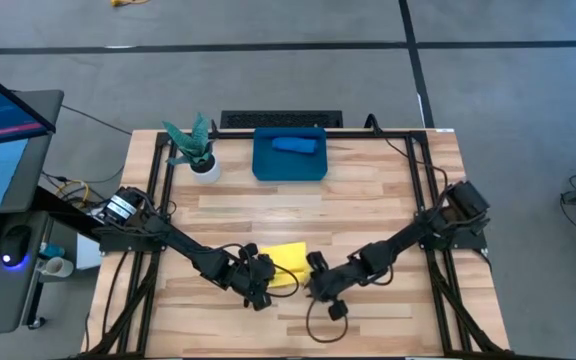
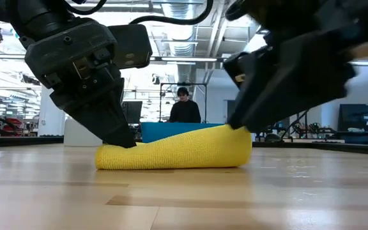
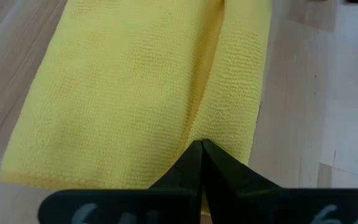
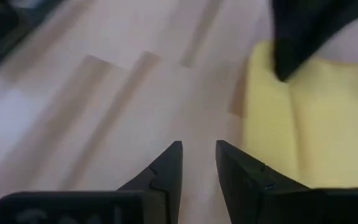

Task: Roll microfiber towels into tight, uniform cylinder then place into a basket
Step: Roll the yellow microfiber towel

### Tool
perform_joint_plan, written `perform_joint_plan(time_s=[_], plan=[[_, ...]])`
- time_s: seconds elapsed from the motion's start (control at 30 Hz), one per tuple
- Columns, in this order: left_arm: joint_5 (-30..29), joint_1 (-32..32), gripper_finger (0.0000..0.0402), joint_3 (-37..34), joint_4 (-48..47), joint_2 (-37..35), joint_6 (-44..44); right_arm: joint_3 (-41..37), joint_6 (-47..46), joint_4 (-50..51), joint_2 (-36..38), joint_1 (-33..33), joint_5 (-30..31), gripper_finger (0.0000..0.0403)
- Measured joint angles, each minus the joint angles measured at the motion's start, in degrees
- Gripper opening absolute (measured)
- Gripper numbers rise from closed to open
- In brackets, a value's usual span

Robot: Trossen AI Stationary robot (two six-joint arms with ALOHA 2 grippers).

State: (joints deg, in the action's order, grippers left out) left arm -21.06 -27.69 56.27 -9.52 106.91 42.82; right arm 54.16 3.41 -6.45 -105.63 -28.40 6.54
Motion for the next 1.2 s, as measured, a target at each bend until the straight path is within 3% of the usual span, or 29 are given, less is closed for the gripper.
perform_joint_plan(time_s=[0.27, 1.2], plan=[[0.0, 0.0, 0.0002, 0.0, 0.0, 0.0, 0.0, 0.6, 0.1, 0.5, -0.8, 1.4, 2.9, 0.0118], [-2.1, 0.1, 0.0002, -0.1, 3.2, 0.2, -3.1, -1.8, -9.1, 4.7, -1.5, 5.8, 2.7, 0.0118]])
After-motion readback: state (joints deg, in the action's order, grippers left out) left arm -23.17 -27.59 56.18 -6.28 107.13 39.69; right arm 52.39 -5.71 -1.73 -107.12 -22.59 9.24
